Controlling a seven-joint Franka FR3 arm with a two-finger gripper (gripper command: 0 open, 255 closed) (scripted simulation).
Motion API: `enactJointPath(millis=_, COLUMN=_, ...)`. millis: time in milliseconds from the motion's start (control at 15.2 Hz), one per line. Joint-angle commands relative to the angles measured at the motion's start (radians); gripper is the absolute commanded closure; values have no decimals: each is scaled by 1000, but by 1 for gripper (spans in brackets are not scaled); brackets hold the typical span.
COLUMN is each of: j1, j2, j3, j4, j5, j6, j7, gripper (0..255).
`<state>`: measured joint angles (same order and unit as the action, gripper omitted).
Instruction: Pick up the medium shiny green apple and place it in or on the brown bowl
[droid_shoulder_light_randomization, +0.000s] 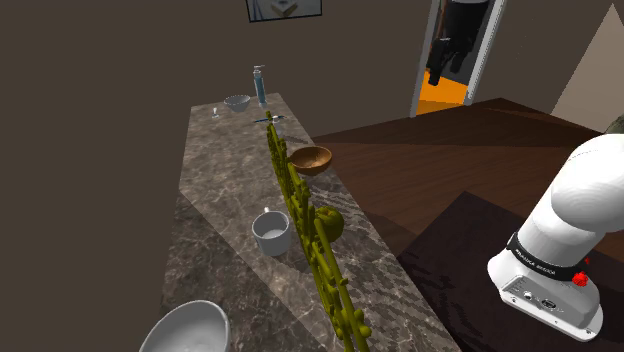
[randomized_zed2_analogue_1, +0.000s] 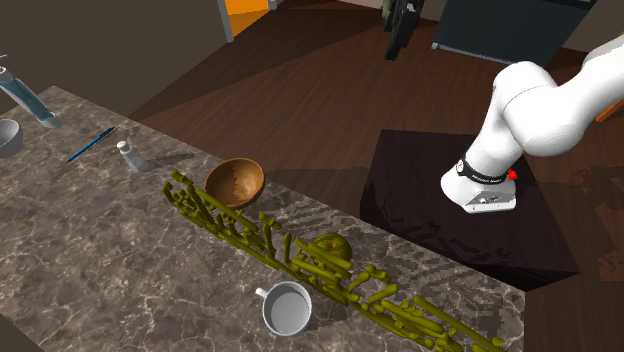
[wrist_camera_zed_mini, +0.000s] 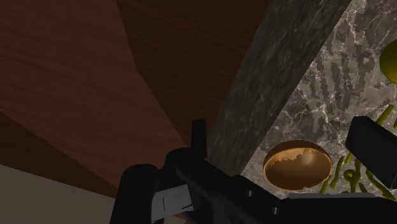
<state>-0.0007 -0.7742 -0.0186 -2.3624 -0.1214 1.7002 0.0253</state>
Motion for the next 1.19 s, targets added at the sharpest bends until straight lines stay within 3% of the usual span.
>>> enactJointPath(millis=0, j1=0, j2=0, j3=0, j4=0, j5=0, j6=0, j7=0, gripper=0)
enactJointPath(millis=594, j1=70, j2=149, j3=124, j4=-65, j5=86, j6=156, j7=132, gripper=0)
enactJointPath(millis=1122, j1=125, j2=346, j3=235, j4=-54, j5=141, j6=298, j7=245, gripper=0)
